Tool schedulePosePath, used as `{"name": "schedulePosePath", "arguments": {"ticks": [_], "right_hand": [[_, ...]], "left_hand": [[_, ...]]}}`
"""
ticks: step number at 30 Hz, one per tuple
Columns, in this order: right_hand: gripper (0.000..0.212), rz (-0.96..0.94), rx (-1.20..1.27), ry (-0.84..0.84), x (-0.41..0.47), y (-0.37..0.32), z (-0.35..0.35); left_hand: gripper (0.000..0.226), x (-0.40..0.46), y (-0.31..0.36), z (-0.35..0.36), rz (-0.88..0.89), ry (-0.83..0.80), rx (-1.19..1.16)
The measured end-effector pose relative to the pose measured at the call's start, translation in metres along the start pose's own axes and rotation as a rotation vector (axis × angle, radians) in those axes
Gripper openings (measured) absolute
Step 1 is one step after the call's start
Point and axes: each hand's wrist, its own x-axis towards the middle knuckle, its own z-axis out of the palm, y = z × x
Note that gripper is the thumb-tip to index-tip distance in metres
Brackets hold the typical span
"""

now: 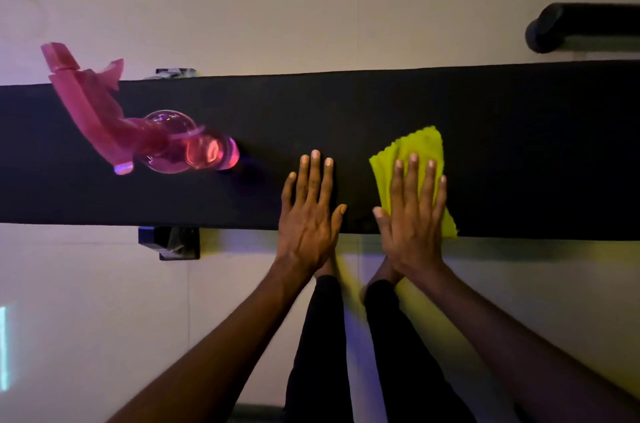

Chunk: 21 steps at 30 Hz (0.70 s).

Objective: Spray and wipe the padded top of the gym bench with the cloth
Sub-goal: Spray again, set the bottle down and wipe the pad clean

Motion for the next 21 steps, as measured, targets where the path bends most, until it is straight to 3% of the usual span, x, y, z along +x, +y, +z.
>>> {"name": "schedulePosePath", "arguments": {"ticks": [4, 6, 9, 11, 13, 17, 21], "right_hand": [[0.075, -0.267, 0.011, 0.039, 0.04, 0.04, -0.006], [0.075, -0.158, 0.021, 0.052, 0.044, 0.059, -0.01], [0.078, 0.148, 0.037, 0.088, 0.031, 0.055, -0.013], [0.082, 0.169, 0.005, 0.081, 0.023, 0.043, -0.012], [0.082, 0.107, -0.003, 0.059, 0.026, 0.042, -0.015], [0.063, 0.025, 0.016, 0.096, 0.044, 0.056, -0.025], [0.058, -0.169, 0.299, 0.161, 0.057, 0.024, -0.035]], "left_hand": [[0.073, -0.001, -0.007, 0.005, 0.025, 0.024, 0.017], [0.073, -0.001, -0.006, 0.004, 0.028, 0.009, 0.009], [0.073, -0.001, -0.004, 0.0, 0.014, -0.024, 0.006], [0.073, -0.002, -0.001, -0.002, 0.001, -0.022, -0.003], [0.072, -0.001, 0.0, -0.003, 0.002, -0.021, -0.011], [0.073, -0.001, -0.005, -0.007, 0.025, -0.054, -0.038], [0.072, -0.004, -0.011, -0.014, -0.005, -0.044, -0.121]]}}
